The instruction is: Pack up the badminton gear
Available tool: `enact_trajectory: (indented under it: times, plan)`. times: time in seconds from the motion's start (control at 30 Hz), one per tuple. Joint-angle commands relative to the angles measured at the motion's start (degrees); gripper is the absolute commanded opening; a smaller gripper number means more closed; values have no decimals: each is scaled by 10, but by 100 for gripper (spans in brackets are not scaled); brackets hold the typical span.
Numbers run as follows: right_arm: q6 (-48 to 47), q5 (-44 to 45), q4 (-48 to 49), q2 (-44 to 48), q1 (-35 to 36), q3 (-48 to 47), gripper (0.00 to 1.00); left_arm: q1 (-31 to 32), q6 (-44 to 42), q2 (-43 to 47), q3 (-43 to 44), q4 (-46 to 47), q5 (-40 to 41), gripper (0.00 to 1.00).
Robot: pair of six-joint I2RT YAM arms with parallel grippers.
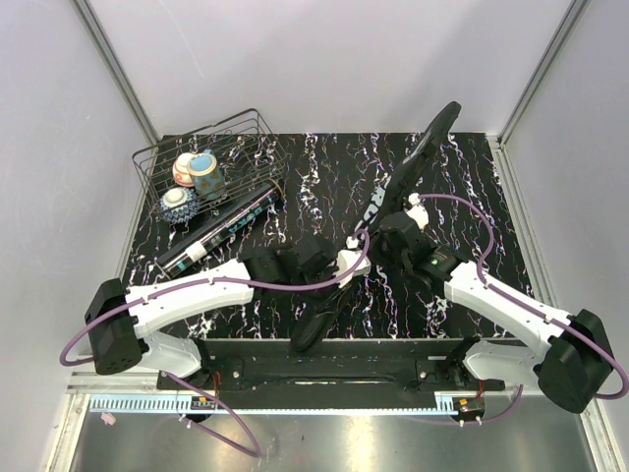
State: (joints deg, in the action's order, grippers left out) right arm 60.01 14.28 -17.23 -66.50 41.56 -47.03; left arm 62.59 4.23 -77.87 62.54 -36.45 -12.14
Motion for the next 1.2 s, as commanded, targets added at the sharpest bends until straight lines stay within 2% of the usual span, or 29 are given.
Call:
enact_trajectory:
  times: [0.0,0.07,0.3,0.47,0.7,0.9,1.03,1.17]
  plan:
    - [1,21,48,28,-3,-25,0,10,-6,2,19,11,13,5]
    - [6,29,46,28,-4,-25,0,14,-5,5,18,9,19,0]
    - [27,77,25,27,-31,-19,0,24,17,39,-7,8,4,0]
    - [16,62,33,10,-89,-22,0,29,52,74,-42,17,1,0]
    - [13,-28,67,-20,-199,-30,0,33,99,123,-116,26,26,0]
    - [-2,-93,71,-39,-251,-52,0,33,132,140,-163,27,50,0]
    - [-27,-141,72,-53,-288,-61,0,33,159,131,-173,16,94,0]
    - [-57,-237,86,-80,-339,-70,0,32,191,100,-165,2,120,0]
